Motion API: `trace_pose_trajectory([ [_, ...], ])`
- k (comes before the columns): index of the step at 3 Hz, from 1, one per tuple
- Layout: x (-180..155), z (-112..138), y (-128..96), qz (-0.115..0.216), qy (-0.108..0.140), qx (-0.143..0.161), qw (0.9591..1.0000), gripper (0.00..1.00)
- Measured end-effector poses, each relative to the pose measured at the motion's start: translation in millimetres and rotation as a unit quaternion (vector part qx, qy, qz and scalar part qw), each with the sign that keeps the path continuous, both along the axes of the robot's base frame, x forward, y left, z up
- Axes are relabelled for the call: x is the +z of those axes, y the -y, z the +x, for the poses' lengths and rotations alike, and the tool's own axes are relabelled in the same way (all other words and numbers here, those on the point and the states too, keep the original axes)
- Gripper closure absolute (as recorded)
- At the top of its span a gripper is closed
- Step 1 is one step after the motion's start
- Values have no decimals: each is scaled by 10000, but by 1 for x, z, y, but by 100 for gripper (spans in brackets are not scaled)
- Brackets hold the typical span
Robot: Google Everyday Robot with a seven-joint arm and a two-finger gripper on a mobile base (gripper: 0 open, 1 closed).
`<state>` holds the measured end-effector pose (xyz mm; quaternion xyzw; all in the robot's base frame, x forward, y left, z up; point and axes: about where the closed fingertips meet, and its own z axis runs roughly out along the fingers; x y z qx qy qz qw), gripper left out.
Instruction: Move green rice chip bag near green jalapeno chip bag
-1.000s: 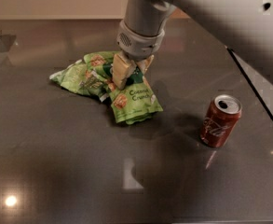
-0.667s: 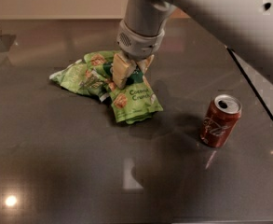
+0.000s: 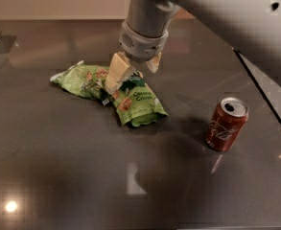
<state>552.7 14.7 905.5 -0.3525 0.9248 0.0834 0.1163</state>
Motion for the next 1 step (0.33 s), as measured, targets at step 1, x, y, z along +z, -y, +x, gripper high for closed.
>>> trace_pose_trajectory([
  [1, 0, 0, 0, 0, 0, 0, 10000, 0],
])
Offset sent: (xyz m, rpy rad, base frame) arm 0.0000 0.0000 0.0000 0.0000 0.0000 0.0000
